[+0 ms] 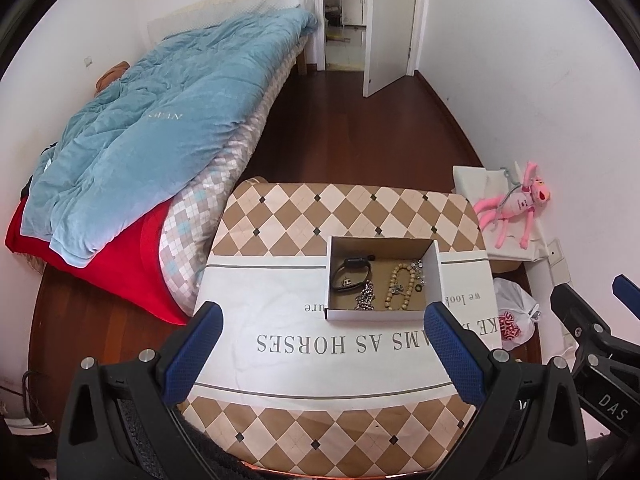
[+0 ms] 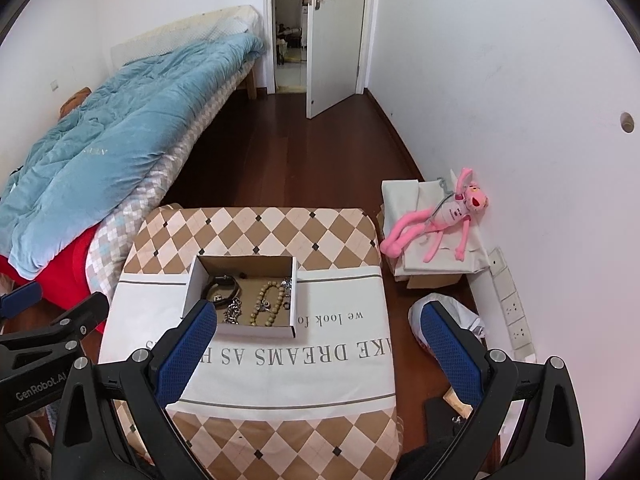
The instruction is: Organize jewelry
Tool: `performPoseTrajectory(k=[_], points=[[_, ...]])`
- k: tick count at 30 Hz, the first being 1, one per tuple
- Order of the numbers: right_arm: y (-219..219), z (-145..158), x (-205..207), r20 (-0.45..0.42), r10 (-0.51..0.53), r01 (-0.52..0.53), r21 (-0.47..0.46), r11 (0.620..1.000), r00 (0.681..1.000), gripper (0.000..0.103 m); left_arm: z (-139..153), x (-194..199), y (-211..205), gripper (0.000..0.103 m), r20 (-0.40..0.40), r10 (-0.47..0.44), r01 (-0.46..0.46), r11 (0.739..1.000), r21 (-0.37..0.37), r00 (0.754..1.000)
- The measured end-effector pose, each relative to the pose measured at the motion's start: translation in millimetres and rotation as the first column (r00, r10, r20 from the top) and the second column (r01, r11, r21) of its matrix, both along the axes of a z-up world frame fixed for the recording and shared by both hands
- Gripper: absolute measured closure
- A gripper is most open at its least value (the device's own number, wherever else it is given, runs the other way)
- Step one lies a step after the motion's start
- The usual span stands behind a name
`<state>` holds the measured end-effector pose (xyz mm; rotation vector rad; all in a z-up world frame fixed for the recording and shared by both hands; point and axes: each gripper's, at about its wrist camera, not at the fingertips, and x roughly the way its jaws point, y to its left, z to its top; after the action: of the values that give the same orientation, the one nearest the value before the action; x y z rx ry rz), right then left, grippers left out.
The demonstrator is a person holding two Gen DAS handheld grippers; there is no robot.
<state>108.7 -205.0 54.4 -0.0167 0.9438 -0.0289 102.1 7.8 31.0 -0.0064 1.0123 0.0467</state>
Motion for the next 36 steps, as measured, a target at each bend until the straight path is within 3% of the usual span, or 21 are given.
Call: performPoseTrajectory(k=[36], points=[[3, -15, 9, -0.066, 0.021, -0.020, 0.014, 1.000, 0.998, 0.000, -6, 2, 1, 0.000, -0.022, 0.006, -0.006, 1.000, 0.000, 1.000]])
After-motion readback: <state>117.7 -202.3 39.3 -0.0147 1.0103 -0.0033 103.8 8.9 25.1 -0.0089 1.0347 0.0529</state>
